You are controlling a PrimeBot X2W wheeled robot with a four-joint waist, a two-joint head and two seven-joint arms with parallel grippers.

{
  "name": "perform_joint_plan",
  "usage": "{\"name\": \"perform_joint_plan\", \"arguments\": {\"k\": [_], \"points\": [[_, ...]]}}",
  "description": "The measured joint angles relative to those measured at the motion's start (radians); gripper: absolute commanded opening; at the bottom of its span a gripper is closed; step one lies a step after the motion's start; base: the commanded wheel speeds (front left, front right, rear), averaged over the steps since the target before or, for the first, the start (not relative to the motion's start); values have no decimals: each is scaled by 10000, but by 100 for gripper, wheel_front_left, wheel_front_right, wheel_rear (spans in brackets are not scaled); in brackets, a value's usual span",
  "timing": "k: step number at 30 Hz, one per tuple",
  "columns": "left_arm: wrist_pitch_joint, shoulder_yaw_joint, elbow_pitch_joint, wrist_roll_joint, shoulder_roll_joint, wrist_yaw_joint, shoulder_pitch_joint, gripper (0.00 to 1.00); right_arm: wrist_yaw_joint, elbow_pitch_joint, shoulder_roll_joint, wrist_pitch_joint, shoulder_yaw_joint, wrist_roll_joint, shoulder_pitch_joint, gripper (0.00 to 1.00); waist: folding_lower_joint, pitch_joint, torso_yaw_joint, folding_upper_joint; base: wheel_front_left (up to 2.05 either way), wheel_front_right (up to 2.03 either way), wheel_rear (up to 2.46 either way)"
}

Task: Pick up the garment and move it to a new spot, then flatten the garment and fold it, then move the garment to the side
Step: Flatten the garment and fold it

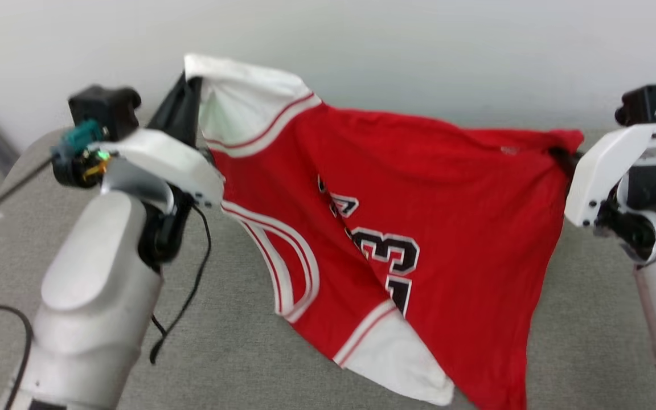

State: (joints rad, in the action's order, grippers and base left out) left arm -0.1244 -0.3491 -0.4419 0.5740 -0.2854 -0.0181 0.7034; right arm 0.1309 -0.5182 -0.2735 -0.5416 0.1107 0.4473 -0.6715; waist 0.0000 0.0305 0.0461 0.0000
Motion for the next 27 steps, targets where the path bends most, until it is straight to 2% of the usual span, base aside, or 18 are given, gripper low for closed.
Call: {"name": "perform_joint_plan", "arguments": {"k": [6,7,11,17,27], "points": [[-163,90,-1622,-161,-119,-278,2178,0,0,-226,59,686,-25,-142,-1409,0,0,264,-219,0,0,0,0],[-366,102,-1977,-322,-255,-374,2982,0,0,-259,90,955,-52,-182,-2104,0,0,494,-282,0,0,0,0],[-570,107,-2663,-464,-399,-577,4415,0,0,-376,77,1448,-90,-426,-3441,0,0,1067,-398,0,0,0,0],[-909,194,-3273,-715,-671,-700,6568,0,0,-548,63,2261,-171,-696,-5486,0,1,2155,-511,0,0,0,0],[-1137,366,-3848,-815,-913,-786,8860,0,0,-1267,267,3152,-176,-943,-8113,0,2,3985,-650,0,0,0,0]]}}
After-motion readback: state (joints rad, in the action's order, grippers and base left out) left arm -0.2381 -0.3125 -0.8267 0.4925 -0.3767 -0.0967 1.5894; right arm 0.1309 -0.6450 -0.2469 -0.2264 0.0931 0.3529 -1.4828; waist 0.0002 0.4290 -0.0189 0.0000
